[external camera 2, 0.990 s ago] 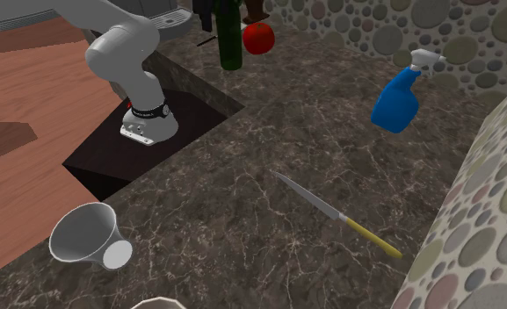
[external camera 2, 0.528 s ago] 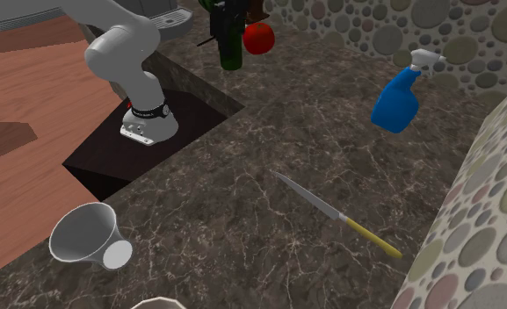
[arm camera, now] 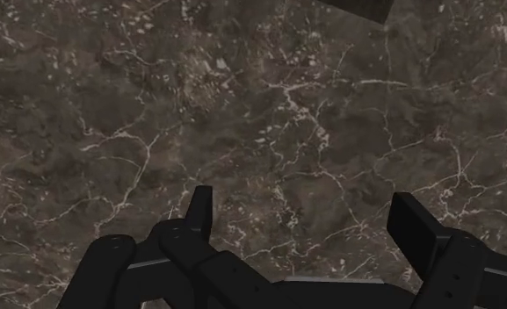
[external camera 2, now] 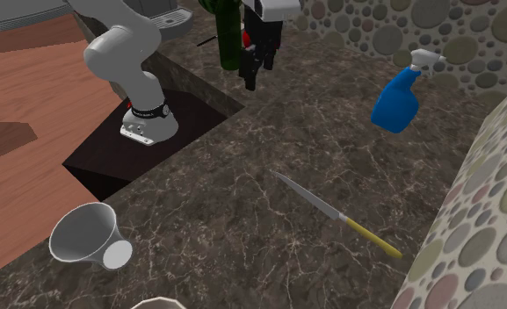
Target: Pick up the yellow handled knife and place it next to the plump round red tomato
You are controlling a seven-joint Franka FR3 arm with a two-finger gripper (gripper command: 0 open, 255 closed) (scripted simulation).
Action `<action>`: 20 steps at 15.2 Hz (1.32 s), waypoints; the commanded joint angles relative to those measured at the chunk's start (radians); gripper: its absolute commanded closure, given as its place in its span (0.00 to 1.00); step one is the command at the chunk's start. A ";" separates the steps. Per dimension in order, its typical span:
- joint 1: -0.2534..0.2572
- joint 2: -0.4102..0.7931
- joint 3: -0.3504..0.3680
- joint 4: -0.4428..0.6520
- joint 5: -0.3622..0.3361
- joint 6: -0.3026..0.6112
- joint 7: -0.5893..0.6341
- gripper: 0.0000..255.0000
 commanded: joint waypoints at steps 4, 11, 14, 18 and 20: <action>-0.021 0.164 -0.031 0.083 0.003 0.097 -0.001 0.00; -0.054 0.403 -0.072 0.244 0.031 0.194 -0.013 0.00; -0.072 0.508 -0.086 0.331 0.051 0.219 -0.019 0.00; -0.102 0.651 -0.099 0.464 0.081 0.237 -0.026 0.00; -0.119 0.724 -0.104 0.540 0.097 0.239 -0.029 0.00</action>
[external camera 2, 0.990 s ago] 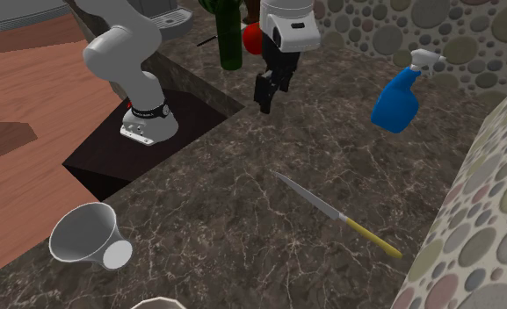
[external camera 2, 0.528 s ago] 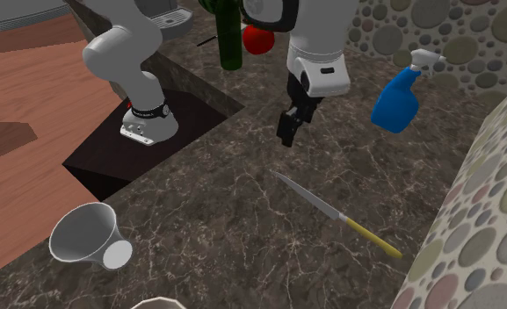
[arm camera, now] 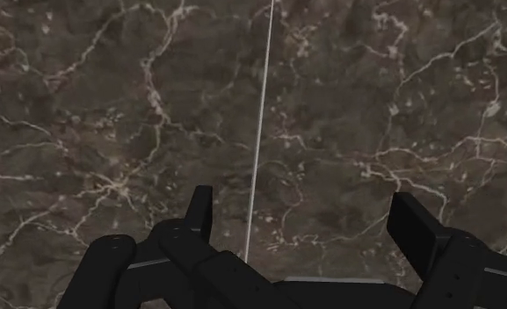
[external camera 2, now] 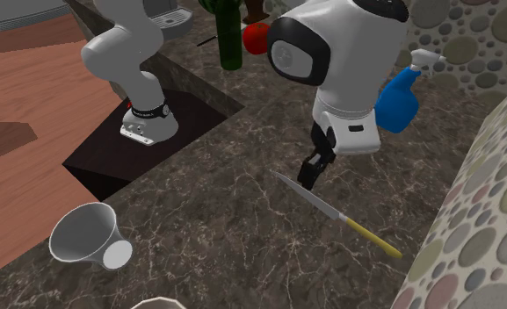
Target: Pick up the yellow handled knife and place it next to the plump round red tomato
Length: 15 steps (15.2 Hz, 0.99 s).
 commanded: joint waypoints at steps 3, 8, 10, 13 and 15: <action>-0.038 0.156 -0.007 0.171 0.033 -0.006 -0.002 0.00; -0.052 0.217 -0.006 0.209 0.046 0.020 -0.004 0.00; -0.053 0.229 -0.004 0.199 0.049 0.041 -0.005 0.00; -0.054 0.244 -0.002 0.188 0.052 0.068 -0.008 0.00; -0.054 0.245 -0.002 0.188 0.052 0.067 -0.008 0.00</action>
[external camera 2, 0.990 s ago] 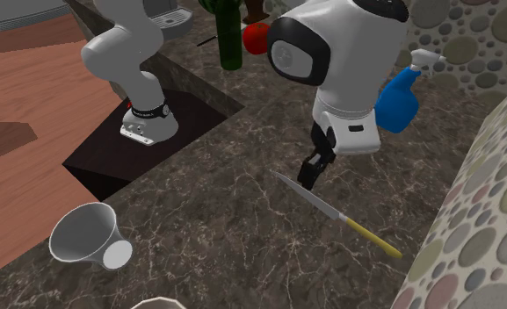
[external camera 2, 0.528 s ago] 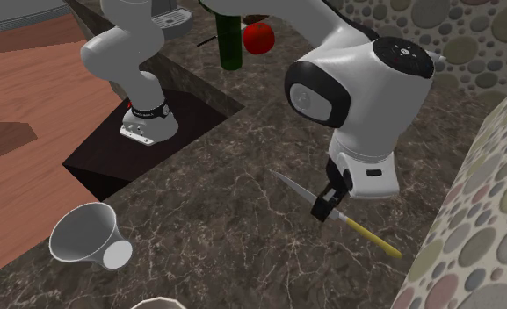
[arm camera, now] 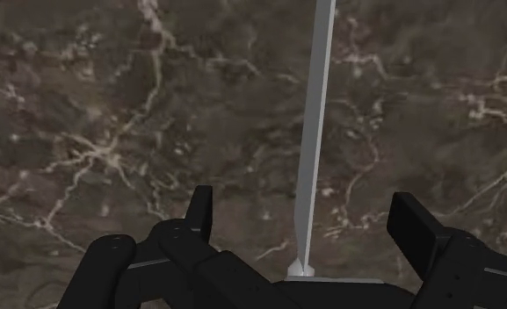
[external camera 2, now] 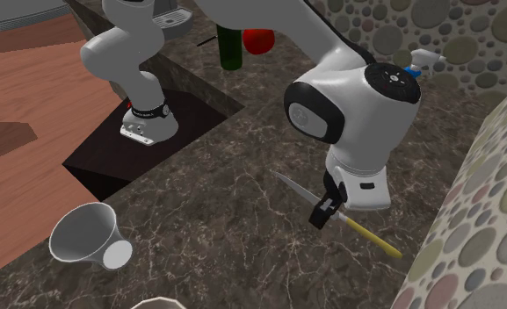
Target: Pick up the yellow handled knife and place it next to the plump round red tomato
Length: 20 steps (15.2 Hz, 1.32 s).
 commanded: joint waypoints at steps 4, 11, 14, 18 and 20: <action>0.000 0.002 0.000 0.001 0.000 0.002 0.000 0.00; 0.000 0.002 0.000 0.000 0.000 0.001 0.000 1.00; 0.000 0.002 0.000 0.000 0.000 0.001 0.000 1.00; 0.001 -0.015 -0.002 0.015 -0.004 -0.030 0.003 1.00; 0.002 -0.026 -0.004 0.027 -0.007 -0.051 0.004 1.00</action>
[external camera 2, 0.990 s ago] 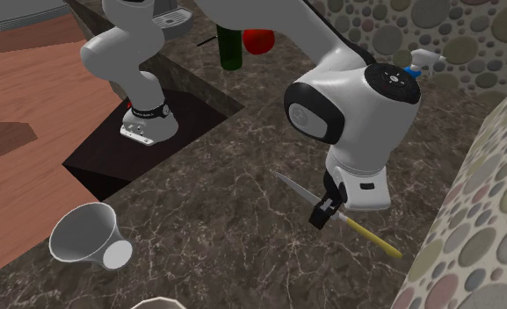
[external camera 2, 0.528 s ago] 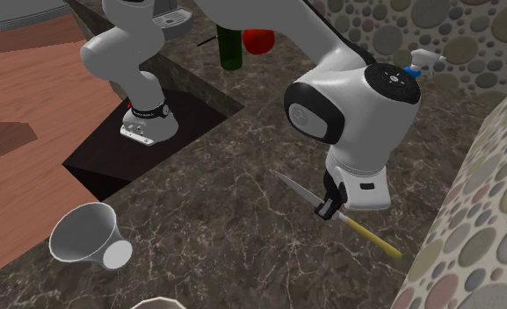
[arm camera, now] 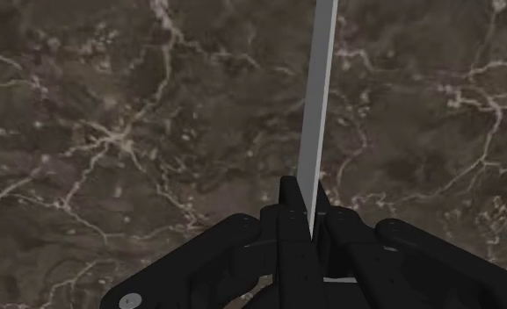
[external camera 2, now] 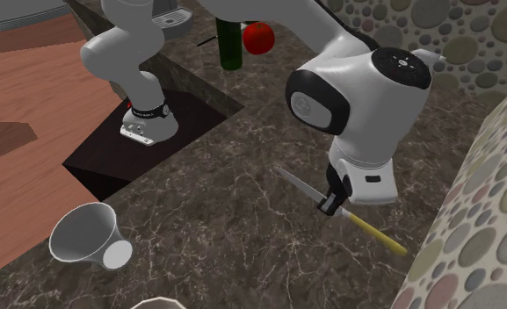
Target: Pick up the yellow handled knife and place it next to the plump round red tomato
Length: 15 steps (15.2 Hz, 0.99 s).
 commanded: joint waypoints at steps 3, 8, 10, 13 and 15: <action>0.002 -0.022 -0.003 0.021 -0.006 -0.043 0.004 1.00; 0.002 -0.042 -0.006 0.058 -0.011 -0.099 0.007 1.00; 0.002 -0.049 -0.007 0.075 -0.013 -0.123 0.009 1.00; 0.001 -0.057 -0.008 0.102 -0.016 -0.159 0.011 1.00; 0.001 -0.062 -0.009 0.122 -0.017 -0.183 0.012 1.00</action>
